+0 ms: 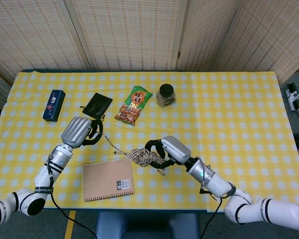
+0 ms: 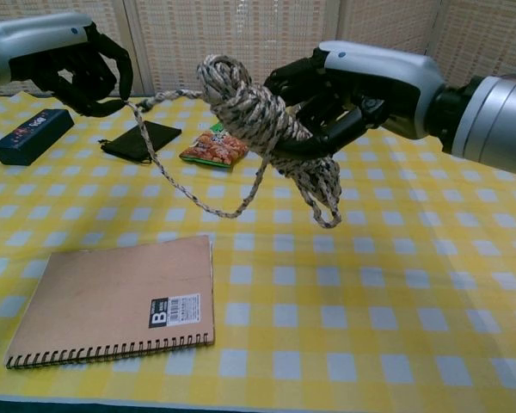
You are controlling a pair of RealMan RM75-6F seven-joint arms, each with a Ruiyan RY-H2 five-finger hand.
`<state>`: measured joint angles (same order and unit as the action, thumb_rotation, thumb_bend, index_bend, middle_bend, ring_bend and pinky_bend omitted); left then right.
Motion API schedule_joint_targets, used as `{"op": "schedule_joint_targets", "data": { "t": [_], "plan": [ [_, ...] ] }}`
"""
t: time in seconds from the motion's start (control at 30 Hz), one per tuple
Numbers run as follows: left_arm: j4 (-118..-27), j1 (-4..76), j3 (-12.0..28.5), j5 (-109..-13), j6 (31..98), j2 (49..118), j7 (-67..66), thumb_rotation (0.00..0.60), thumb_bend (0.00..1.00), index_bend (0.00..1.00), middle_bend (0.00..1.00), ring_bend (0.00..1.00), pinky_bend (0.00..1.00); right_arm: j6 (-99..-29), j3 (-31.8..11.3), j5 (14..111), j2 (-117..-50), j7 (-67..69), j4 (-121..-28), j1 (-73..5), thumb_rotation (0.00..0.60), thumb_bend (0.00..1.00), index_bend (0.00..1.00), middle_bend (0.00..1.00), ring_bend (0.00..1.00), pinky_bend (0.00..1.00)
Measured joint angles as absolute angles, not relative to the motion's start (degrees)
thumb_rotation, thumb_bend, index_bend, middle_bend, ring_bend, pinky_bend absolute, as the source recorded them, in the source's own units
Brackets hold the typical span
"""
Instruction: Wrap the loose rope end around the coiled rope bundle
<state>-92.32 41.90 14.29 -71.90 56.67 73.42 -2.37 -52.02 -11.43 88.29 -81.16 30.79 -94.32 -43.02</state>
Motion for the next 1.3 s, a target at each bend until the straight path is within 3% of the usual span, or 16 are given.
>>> {"op": "schedule_joint_targets", "data": {
  "t": [0.23, 0.6, 0.97, 1.3],
  "plan": [
    [-97.6, 44.2, 16.2, -71.7, 57.5, 72.9, -6.5, 0.600, 0.69, 0.69, 0.86, 0.76, 0.75, -48.5, -10.3, 85.8, -82.1, 25.8, -95.7, -45.1, 0.600, 0.68, 0.85, 0.72, 0.76, 0.67],
    [-103.7, 46.6, 18.3, -71.2, 58.0, 72.7, -7.5, 0.600, 0.68, 0.68, 0.86, 0.76, 0.75, -43.7, -11.0, 73.9, -86.8, 16.2, -95.7, -48.1, 0.600, 0.68, 0.87, 0.73, 0.77, 0.68],
    [-110.1, 46.6, 18.3, -70.8, 56.2, 71.2, 0.1, 0.600, 0.68, 0.69, 0.86, 0.77, 0.75, -43.1, -14.1, 58.2, -94.6, 9.2, -93.2, -50.7, 0.600, 0.68, 0.88, 0.74, 0.77, 0.69],
    [-111.5, 46.2, 16.9, -72.4, 55.2, 70.3, 4.2, 0.600, 0.68, 0.68, 0.86, 0.76, 0.75, -43.7, -17.4, 51.1, -100.1, 10.5, -89.9, -51.5, 0.600, 0.69, 0.88, 0.74, 0.77, 0.69]
  ]
}}
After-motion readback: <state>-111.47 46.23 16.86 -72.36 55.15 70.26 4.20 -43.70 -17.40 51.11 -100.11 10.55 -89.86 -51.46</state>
